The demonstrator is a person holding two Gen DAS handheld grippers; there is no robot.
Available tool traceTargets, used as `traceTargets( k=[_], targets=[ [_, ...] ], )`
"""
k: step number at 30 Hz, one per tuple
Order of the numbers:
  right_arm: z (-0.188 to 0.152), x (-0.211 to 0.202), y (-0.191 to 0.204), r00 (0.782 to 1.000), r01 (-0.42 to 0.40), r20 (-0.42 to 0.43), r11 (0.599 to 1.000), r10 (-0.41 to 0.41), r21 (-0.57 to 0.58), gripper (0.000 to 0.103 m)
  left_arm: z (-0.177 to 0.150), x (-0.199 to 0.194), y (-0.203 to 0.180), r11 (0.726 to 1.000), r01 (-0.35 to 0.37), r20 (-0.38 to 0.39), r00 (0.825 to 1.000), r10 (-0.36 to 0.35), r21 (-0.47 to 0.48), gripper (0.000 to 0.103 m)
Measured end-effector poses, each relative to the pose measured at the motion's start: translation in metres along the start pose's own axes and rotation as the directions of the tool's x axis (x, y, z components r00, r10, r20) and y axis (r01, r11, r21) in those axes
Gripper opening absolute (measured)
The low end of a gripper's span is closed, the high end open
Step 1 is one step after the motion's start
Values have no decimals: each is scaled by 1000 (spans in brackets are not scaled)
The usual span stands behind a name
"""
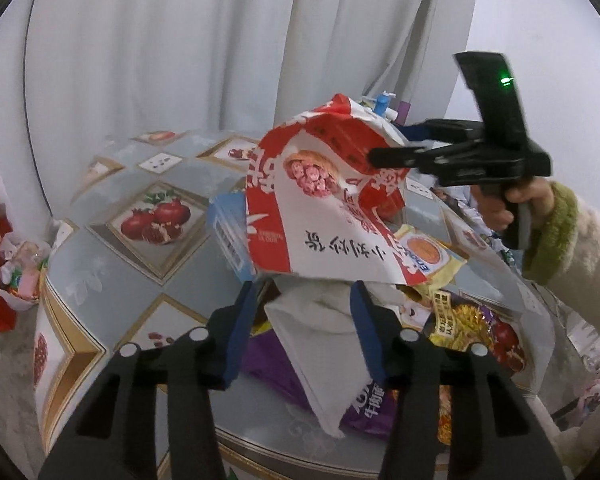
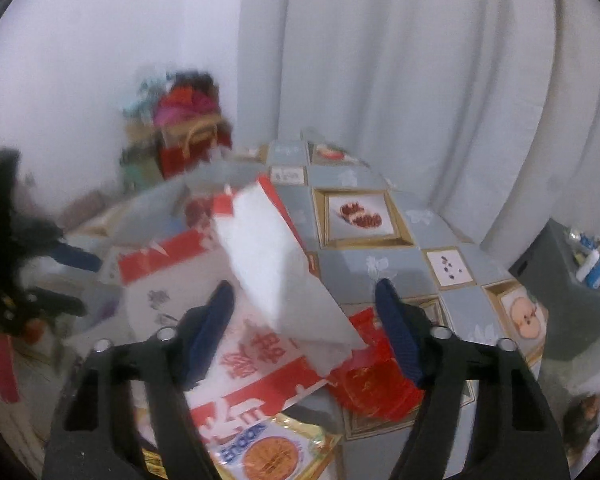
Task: Collect trash
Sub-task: 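Grasp the white tissue with the left gripper while the right gripper grasps the red-and-white snack bag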
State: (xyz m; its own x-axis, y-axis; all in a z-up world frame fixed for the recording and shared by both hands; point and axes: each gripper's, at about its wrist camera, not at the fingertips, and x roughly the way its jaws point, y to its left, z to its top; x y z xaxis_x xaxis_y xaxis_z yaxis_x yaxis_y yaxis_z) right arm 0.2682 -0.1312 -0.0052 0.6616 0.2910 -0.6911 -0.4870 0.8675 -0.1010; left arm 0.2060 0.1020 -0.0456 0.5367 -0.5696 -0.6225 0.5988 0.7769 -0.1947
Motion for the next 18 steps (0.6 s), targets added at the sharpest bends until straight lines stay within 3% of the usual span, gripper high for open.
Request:
traceTargets(
  k=[1, 4, 11, 18],
  targets=[
    [-2, 3, 0, 999, 23, -26, 1000, -23, -2, 33, -1, 0, 0, 1000, 4, -1, 1000, -4, -1, 46],
    [-9, -8, -6, 999, 19, -39, 999, -17, 42, 21, -5, 1, -1, 1000, 11, -11, 1000, -11, -4, 45],
    [-43, -89, -31, 999, 27, 30, 977, -34, 210, 20, -7, 1, -5, 1000, 22, -23, 1000, -22, 1, 44],
    [-101, -158, -41, 996, 40, 53, 924, -65, 381, 20, -5, 11, -3, 999, 40, -59, 997, -42, -30, 44]
  ],
)
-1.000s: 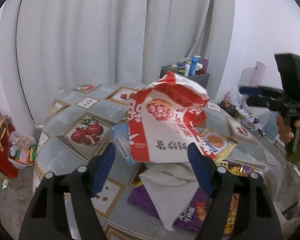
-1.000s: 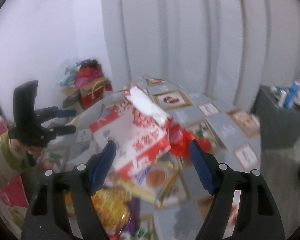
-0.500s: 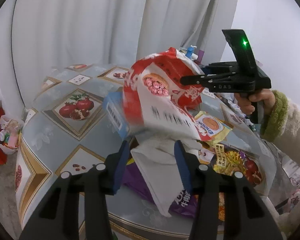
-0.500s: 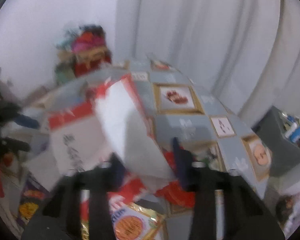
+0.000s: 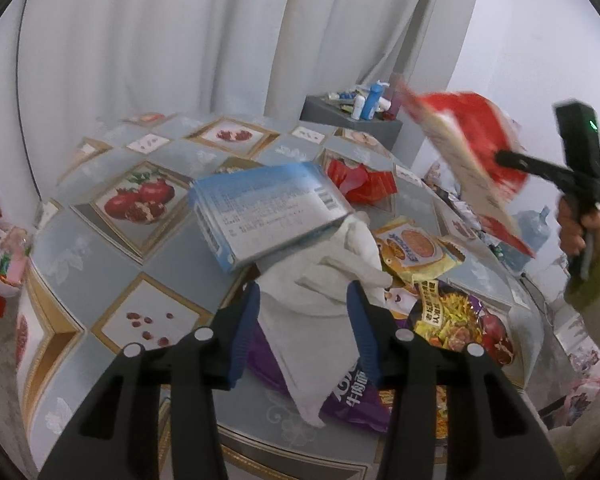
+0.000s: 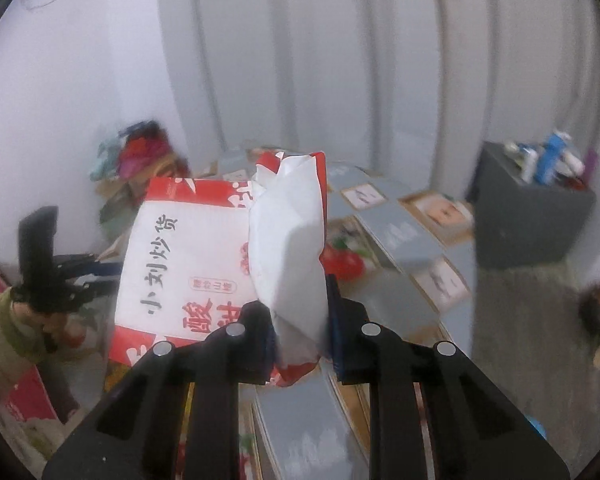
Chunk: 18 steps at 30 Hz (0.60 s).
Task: Collect trash
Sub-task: 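Grasp the white tissue with the left gripper while the right gripper grasps the red-and-white snack bag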
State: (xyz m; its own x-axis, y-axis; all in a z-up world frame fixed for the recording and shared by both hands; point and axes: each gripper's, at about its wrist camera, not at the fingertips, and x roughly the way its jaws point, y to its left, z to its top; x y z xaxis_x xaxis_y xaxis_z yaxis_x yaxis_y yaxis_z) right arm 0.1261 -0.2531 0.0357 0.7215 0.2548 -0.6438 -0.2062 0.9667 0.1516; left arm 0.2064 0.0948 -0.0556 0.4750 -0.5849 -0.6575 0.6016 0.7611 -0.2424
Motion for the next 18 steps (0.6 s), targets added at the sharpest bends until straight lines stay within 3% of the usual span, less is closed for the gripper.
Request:
traceTargets(
  k=[3, 9, 11, 14, 18],
  targets=[
    [-28, -10, -3, 1000, -11, -28, 998, 13, 64, 20, 0, 10, -1, 1000, -13, -27, 1000, 13, 4, 44],
    [-71, -9, 0, 996, 0, -90, 988, 14, 153, 20, -2, 31, -8, 992, -105, -70, 991, 110, 71, 41],
    [-78, -8, 0, 996, -2, -91, 984, 18, 177, 20, -3, 36, -10, 986, -133, -84, 986, 141, 97, 27],
    [-84, -9, 1, 996, -4, -89, 980, 22, 199, 20, -4, 39, -10, 983, -151, -84, 984, 160, 106, 13],
    [-89, -14, -2, 996, -5, -84, 976, 24, 217, 20, -3, 34, -7, 987, -138, -69, 987, 144, 80, 3]
  ],
)
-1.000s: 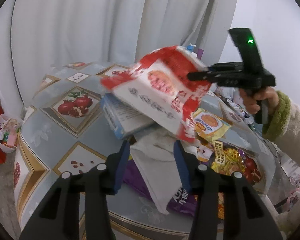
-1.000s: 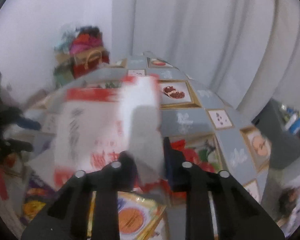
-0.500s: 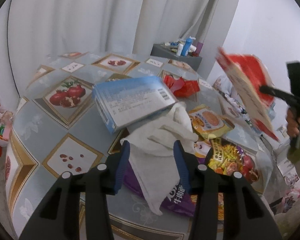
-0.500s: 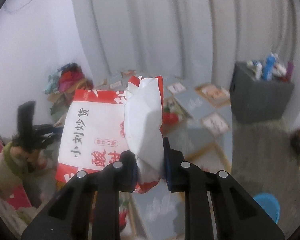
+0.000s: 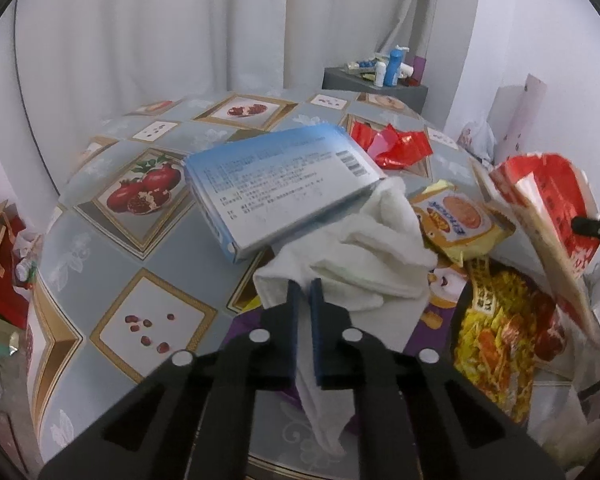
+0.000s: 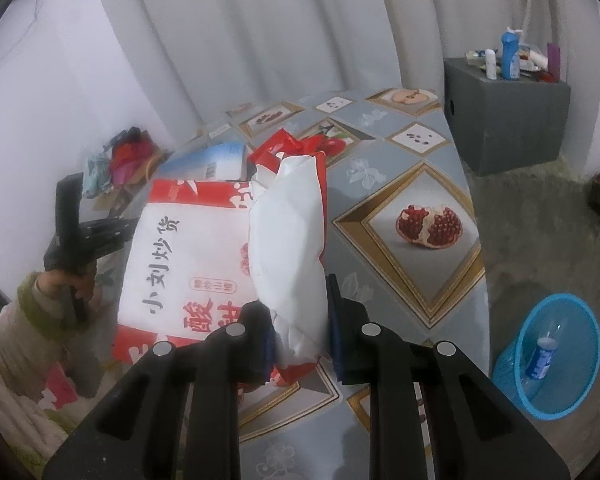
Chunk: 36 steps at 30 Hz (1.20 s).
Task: Collect trash
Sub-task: 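Grasp the white tissue with the left gripper while the right gripper grasps the red-and-white snack bag, then carry both held items over the blue wastebasket and open both grippers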
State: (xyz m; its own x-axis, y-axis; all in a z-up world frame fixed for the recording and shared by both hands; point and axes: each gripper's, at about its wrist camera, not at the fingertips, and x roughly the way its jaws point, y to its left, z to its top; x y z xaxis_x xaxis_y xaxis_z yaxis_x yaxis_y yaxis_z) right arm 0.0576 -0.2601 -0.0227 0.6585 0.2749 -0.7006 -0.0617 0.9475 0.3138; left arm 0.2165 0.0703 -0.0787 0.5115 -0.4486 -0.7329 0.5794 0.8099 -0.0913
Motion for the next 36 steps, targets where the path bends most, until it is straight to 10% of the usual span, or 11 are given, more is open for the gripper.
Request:
traceTargets(
  k=[36],
  targets=[
    [-56, -111, -30, 954, 56, 280, 981, -107, 184, 20, 80, -162, -99, 974, 99, 321, 933, -162, 205, 1]
  ],
)
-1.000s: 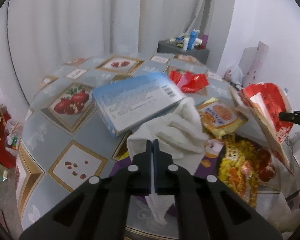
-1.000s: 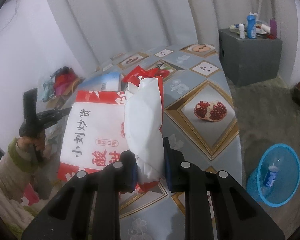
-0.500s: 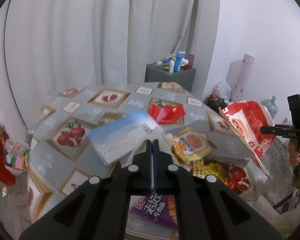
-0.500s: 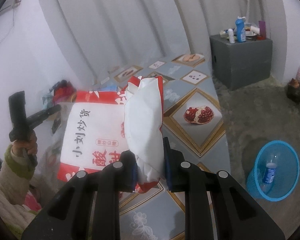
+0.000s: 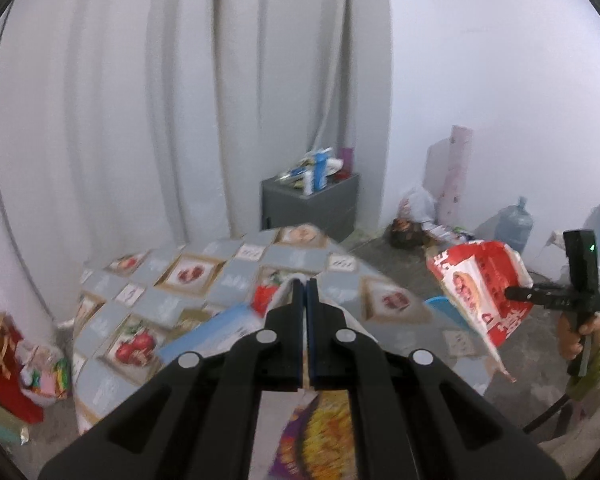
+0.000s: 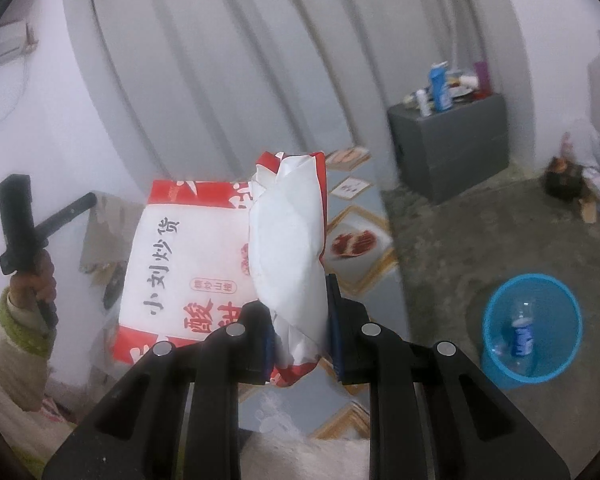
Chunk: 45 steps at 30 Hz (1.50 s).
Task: Collect trash
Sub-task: 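Carry both held items over the blue wastebasket and open both grippers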
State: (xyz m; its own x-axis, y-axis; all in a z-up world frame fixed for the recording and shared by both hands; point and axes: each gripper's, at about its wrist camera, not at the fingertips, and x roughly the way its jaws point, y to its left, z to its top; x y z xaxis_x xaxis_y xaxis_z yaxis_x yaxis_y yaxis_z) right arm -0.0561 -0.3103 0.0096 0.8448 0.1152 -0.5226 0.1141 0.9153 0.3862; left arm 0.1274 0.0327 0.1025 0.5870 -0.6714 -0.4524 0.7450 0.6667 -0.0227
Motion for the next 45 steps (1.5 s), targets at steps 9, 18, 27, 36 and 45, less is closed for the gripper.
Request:
traceTargets(
  k=[9, 18, 27, 36, 45],
  targets=[
    [-6, -73, -60, 969, 202, 117, 972, -216, 120, 20, 64, 36, -98, 966, 219, 58, 972, -228, 136, 1],
    [-25, -110, -137, 892, 393, 122, 880, -435, 266, 20, 105, 136, -234, 856, 450, -57, 891, -451, 257, 1],
    [-64, -64, -243, 878, 450, -56, 779, -476, 437, 20, 79, 298, -352, 777, 581, -353, 798, -488, 241, 1],
    [-89, 16, -318, 847, 530, -245, 713, -472, 458, 20, 24, 433, -411, 778, 596, -553, 724, -413, 198, 1],
    [-92, 72, -359, 838, 544, -327, 711, -436, 446, 23, -23, 508, -433, 823, 553, -655, 671, -348, 129, 1]
  ],
)
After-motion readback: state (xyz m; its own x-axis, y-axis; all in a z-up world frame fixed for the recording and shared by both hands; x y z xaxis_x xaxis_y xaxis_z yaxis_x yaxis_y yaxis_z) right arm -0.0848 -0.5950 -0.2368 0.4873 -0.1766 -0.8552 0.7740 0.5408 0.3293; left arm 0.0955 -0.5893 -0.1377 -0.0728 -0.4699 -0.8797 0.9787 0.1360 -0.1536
